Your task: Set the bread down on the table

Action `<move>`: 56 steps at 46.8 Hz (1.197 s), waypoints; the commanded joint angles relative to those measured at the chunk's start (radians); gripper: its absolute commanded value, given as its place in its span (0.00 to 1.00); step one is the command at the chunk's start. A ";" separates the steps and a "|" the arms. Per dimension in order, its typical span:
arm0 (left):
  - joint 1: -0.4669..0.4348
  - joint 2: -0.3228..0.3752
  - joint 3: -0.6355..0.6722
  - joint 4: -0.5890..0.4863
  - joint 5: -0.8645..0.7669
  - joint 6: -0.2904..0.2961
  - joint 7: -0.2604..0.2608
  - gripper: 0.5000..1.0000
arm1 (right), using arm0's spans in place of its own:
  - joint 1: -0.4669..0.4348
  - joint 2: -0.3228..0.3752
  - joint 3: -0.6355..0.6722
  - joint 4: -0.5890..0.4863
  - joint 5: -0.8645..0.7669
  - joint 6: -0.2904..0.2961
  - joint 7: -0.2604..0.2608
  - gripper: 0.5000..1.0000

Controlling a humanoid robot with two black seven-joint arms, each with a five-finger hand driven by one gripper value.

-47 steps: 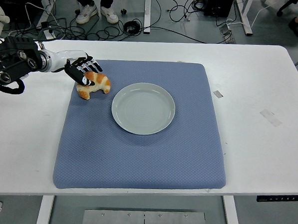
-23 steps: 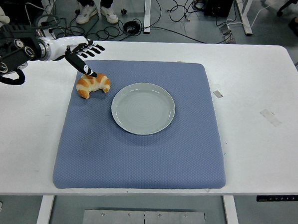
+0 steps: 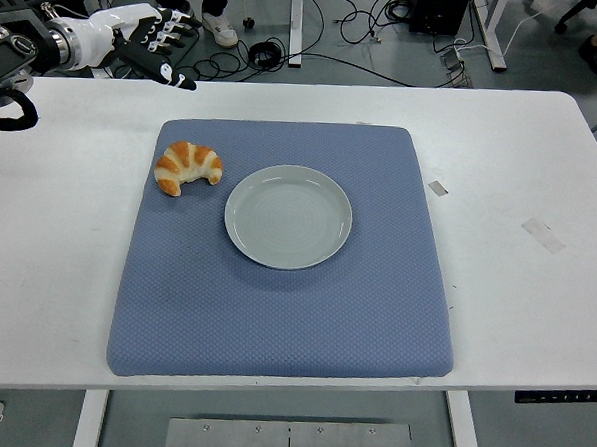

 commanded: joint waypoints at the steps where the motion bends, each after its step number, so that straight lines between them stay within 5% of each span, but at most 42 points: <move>1: 0.006 0.002 -0.034 0.002 -0.004 0.009 -0.003 0.90 | 0.000 0.000 0.000 0.000 0.000 0.000 0.000 1.00; 24: 0.013 0.007 -0.123 0.060 -0.162 0.013 -0.006 0.90 | 0.000 0.000 0.000 0.000 0.000 0.000 0.002 1.00; 56: 0.018 0.007 -0.126 0.060 -0.164 0.013 -0.001 0.90 | 0.000 0.000 0.000 0.000 0.000 0.000 0.000 1.00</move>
